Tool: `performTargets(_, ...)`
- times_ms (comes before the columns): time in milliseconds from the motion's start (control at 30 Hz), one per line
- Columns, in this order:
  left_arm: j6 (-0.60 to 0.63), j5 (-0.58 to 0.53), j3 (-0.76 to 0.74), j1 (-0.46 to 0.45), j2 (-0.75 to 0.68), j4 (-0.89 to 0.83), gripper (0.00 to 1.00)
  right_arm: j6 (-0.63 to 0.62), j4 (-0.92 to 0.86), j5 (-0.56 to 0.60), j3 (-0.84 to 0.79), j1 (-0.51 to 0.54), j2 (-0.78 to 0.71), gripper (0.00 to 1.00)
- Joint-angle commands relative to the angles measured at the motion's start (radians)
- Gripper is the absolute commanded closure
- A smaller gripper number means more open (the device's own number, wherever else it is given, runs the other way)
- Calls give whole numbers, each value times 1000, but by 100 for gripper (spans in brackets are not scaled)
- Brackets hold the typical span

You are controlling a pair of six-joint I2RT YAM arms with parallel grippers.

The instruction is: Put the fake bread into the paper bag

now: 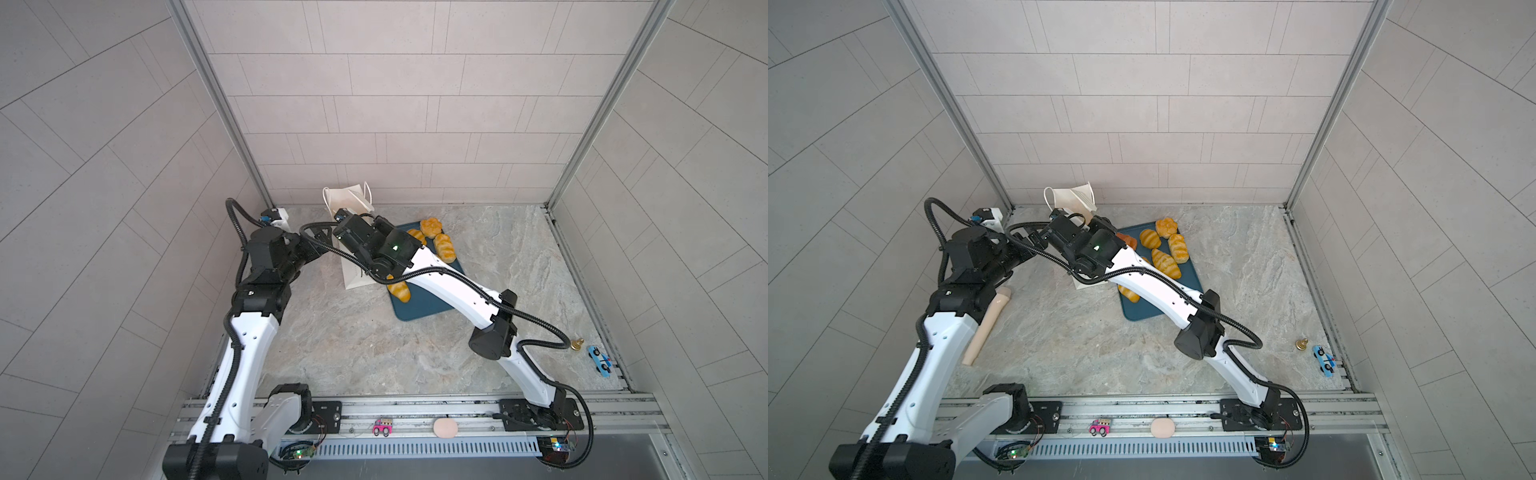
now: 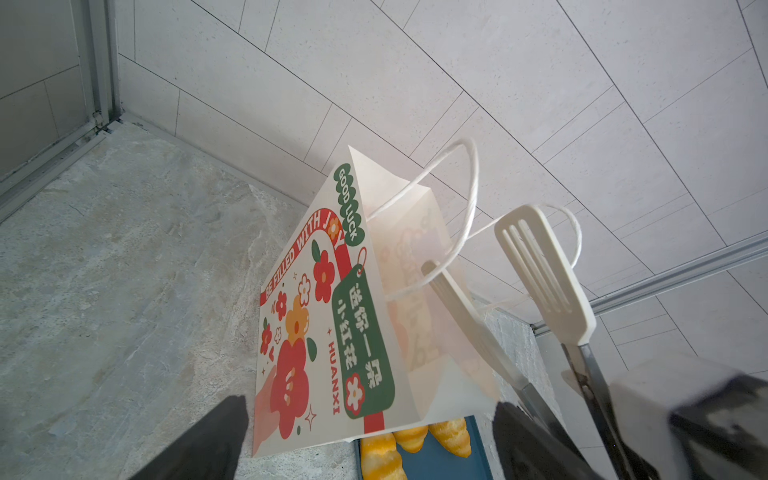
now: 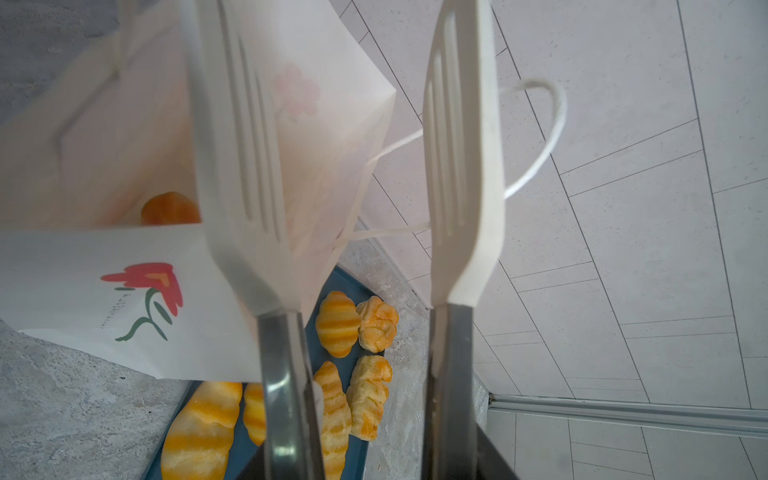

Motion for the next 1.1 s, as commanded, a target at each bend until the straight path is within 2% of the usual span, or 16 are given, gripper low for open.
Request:
performTargets(0, 8, -7, -20, 6, -13, 1, 1, -3, 6, 45, 33, 21, -19, 46)
performTargets(367, 23, -39, -36, 6, -41, -31, 0, -5, -34, 94, 35, 42, -79, 48)
performTargets(767, 37, -77, -48, 6, -59, -42, 0, 72, -109, 30, 23, 60, -165, 49)
performTargets(967, 52, -89, -46, 6, -63, -49, 0, 143, -122, 34, -127, 60, -262, 49)
performTargets(1067, 55, -90, -49, 6, -63, -43, 0, 226, -128, 47, -245, 60, -330, 49)
